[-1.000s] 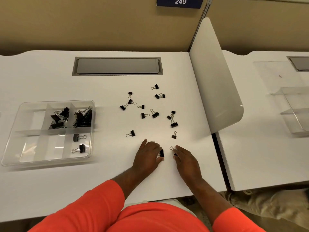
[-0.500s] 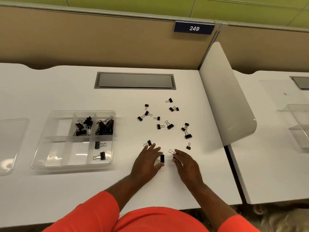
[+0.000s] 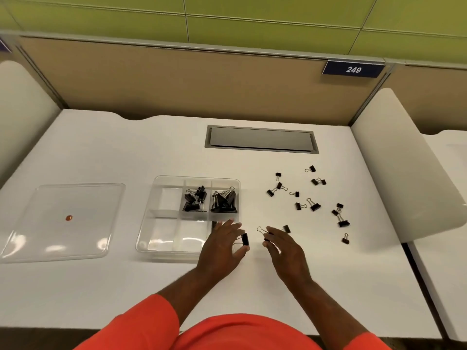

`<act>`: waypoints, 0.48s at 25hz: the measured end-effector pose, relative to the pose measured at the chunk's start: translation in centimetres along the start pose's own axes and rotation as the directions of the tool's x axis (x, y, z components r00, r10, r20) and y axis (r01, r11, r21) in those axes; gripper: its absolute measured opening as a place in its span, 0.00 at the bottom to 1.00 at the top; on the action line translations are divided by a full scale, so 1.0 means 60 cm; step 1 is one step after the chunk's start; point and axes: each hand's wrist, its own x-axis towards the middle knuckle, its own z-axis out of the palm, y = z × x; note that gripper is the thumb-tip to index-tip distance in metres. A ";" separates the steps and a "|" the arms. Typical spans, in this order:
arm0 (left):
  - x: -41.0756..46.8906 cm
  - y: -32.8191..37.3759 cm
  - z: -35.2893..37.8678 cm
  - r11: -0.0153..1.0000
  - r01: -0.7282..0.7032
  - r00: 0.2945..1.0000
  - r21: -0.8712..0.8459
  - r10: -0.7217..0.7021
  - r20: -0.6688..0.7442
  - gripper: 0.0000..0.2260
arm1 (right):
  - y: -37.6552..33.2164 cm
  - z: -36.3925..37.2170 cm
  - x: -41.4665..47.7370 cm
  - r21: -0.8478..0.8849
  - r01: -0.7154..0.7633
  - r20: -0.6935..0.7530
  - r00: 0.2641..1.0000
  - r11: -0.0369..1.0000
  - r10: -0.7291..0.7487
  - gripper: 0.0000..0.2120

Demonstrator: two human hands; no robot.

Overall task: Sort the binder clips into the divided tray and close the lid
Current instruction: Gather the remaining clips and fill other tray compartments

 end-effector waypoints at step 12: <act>-0.032 -0.099 -0.097 0.997 0.022 0.994 0.079 -0.030 0.104 0.30 | -0.108 0.103 -0.001 0.017 0.042 -0.074 0.996 0.999 -0.041 0.13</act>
